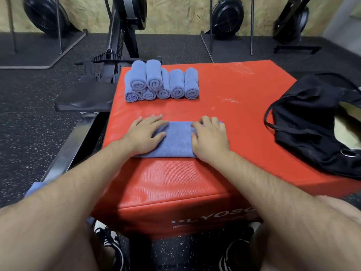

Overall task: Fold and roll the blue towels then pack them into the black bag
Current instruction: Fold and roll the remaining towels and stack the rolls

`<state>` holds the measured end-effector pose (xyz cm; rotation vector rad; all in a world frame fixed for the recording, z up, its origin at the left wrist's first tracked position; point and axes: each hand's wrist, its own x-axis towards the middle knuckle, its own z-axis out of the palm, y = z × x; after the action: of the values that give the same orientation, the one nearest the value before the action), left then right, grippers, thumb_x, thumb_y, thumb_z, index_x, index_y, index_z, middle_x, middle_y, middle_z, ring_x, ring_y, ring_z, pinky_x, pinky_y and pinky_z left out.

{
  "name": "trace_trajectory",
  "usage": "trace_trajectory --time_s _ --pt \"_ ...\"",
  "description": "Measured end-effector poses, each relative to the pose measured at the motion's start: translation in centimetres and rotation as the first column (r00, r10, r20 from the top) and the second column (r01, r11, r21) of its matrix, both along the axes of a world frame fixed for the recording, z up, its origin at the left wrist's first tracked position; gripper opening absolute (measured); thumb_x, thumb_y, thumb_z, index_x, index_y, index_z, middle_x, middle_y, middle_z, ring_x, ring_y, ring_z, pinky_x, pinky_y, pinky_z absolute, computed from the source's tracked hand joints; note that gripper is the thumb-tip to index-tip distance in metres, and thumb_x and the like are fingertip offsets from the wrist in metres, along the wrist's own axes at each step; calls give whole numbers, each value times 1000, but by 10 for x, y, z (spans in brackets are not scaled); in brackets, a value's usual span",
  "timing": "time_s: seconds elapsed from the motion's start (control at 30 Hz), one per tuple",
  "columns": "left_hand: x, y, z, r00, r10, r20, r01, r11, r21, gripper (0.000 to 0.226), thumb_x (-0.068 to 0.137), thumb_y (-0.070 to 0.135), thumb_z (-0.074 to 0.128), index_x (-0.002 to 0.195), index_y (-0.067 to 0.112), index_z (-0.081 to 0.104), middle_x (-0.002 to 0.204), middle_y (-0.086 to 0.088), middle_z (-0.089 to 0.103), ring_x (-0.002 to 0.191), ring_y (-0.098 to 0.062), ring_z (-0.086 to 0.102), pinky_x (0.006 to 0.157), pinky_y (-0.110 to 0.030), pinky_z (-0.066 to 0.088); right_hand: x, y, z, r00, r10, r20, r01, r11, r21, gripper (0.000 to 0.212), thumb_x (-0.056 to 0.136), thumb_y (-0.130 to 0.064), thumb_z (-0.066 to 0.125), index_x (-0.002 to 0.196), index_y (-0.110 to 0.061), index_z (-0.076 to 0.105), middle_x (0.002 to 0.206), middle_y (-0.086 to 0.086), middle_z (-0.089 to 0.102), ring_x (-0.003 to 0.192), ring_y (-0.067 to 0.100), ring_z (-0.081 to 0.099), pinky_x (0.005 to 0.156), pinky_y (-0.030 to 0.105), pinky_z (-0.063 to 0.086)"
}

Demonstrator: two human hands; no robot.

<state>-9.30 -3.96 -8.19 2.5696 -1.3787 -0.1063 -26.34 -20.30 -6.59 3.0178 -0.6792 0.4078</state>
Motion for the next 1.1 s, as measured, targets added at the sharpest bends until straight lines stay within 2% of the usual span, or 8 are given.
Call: trace_trajectory --time_s 0.13,0.27,0.37,0.47,0.57,0.77,0.93,1.1 --pt "-6 -17 1 995 -104 -12 104 994 -21 39 101 40 46 140 40 52 155 13 39 143 -8 33 114 -42 22 12 36 9 993 52 -107 -29 979 204 33 96 -41 45 118 -22 62 118 6 57 113 30 53 93 42 40" --pt "-4 -17 9 990 -80 115 77 997 25 36 100 43 44 133 38 58 140 12 52 130 -16 47 96 -40 32 17 42 4 979 5 -206 25 989 144 58 93 -61 38 126 -18 59 131 8 53 124 31 46 98 45 37" --pt "-8 -7 16 990 -26 142 24 1000 15 30 96 41 50 121 33 66 111 3 59 111 -24 57 86 -39 36 17 22 2 968 42 -248 -17 995 101 58 93 -56 41 135 -18 55 144 7 47 141 33 33 111 48 28" --pt "-23 4 15 999 -16 33 17 999 -49 24 93 41 60 108 26 71 91 5 52 97 -24 59 87 -39 43 12 -7 1 970 93 -225 -76 994 81 47 94 -42 44 133 -21 57 148 3 45 148 31 21 116 44 22" --pt "-37 14 10 998 -60 -24 58 993 -99 25 91 41 65 106 22 71 90 5 53 93 -22 60 87 -39 48 1 -21 3 975 125 -184 -101 986 134 41 95 -40 48 130 -22 60 144 -1 47 143 29 26 108 42 32" --pt "-52 23 8 986 -143 85 155 974 -166 28 86 40 60 105 21 70 99 -1 56 93 -27 55 85 -44 48 -31 -13 3 938 347 -4 -340 922 183 31 89 -36 61 119 -28 66 123 -5 56 116 24 44 97 43 45" --pt "-80 24 19 905 -420 -67 392 885 -253 10 85 25 75 88 19 68 88 8 54 82 -2 50 79 -19 40 -56 -7 9 837 544 61 -533 786 312 7 84 -24 69 91 -25 70 89 -6 59 83 7 48 83 36 47" --pt "-80 40 15 863 -456 -217 424 888 -180 24 79 33 84 93 21 68 94 2 56 83 -11 53 74 -20 45 -76 -12 9 786 616 -58 -544 733 407 32 80 -41 79 104 -22 69 101 -7 57 95 9 52 87 23 42"
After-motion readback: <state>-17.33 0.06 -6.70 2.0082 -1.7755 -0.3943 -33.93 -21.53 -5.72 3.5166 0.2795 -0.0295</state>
